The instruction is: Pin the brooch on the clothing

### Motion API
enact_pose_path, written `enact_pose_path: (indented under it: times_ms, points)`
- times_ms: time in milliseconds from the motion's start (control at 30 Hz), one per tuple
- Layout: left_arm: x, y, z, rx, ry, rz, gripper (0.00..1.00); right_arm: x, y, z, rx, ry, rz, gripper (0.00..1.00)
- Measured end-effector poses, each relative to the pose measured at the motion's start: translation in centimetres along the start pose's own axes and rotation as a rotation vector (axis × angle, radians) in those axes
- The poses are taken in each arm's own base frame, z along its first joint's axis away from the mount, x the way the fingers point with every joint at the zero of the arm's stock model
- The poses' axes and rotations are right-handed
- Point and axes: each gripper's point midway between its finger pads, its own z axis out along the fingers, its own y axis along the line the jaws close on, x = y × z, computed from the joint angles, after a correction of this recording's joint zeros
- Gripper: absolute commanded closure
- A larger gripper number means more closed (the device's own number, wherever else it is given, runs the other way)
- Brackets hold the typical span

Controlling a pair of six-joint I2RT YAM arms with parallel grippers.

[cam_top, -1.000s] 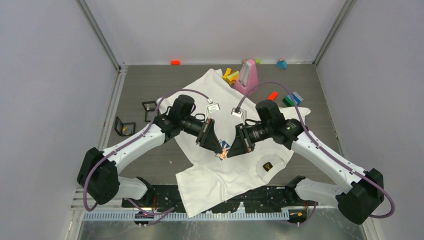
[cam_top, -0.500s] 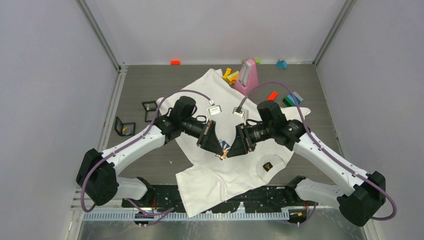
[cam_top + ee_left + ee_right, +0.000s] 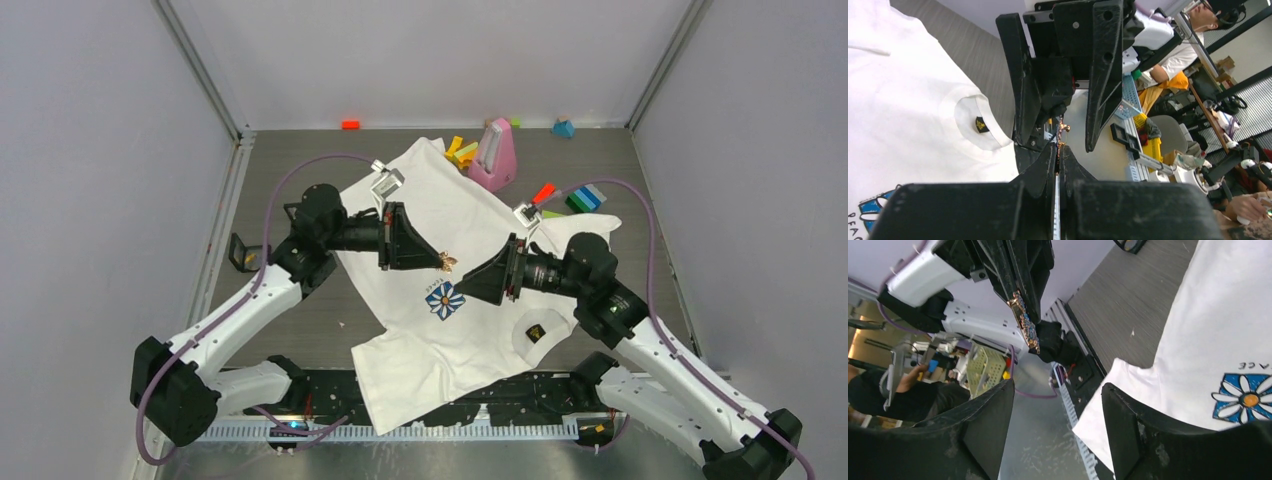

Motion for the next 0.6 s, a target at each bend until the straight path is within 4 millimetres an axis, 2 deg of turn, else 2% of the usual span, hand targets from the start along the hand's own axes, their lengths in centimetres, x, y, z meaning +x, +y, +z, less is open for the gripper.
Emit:
enact_pose_path:
  times_ms: [167, 400, 600]
  points:
    - [-0.3, 0.5, -0.4, 0.0, -0.037, -0.015, 1.0, -1.1, 0.0, 0.8, -0.049, -0.092, 0.059, 0.41]
    - [-0.2, 0.2, -0.4, 0.017, -0.039, -0.029, 1.0, -3.4, 1.9, 1.5, -0.145, -0.165, 0.059, 0.54]
    - [-0.3, -0.1, -0.4, 0.027, -0.041, -0.026, 1.0, -3.7, 1.9, 2.2, -0.164, -0.167, 0.079, 0.61]
